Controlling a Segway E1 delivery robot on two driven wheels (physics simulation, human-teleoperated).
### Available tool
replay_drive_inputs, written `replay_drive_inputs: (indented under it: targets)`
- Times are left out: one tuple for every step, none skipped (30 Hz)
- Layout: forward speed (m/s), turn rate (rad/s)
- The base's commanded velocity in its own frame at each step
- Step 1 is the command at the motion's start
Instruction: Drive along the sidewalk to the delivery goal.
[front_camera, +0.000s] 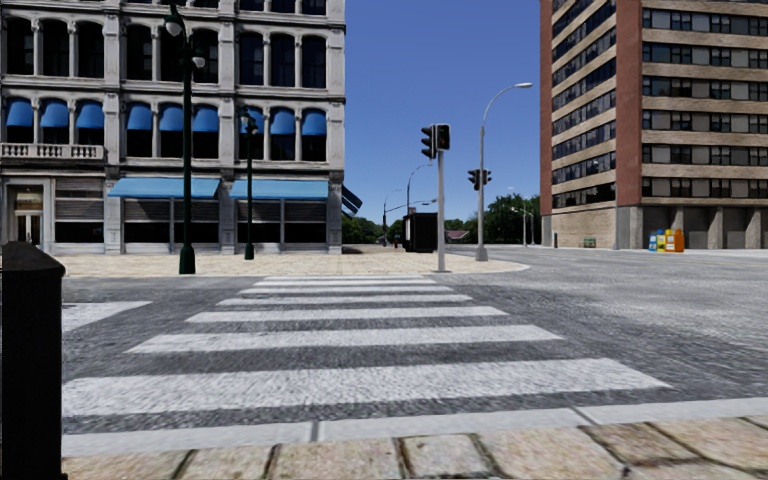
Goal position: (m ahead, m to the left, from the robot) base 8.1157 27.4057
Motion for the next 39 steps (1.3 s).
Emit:
replay_drive_inputs:
  targets:
    - [2.0,0.18]
    - [2.0,0.18]
    - [2.0,0.18]
    - [2.0,0.18]
    - [2.0,0.18]
    - [2.0,0.18]
    - [1.95,0.18]
    - [1.9,0.18]
    - [1.88,0.19]
    - [1.86,0.22]
    - [1.86,0.22]
    - [1.85,0.22]
    - [1.85,0.23]
    - [1.85,0.23]
    - [1.85,0.23]
    - [1.85,0.23]
    - [1.85,0.23]
    - [1.85,0.23]
    - [1.85,0.23]
    - [1.85,0.23]
    - [1.85,0.23]
    - [1.85,0.23]
    - [1.85,0.23]
    - [1.8,0.23]
    - [1.8,0.23]
    - [1.73,0.23]
    - [1.62,0.23]
    - [1.56,0.23]
    - [1.55,0.23]
    - [1.55,0.23]
    - [1.55,0.23]
    - [1.55,0.23]
    - [1.55,0.23]
    - [1.54,0.23]
    - [1.54,0.23]
    - [1.54,0.23]
    - [1.54,0.23]
    - [1.54,0.23]
    - [1.54,0.23]
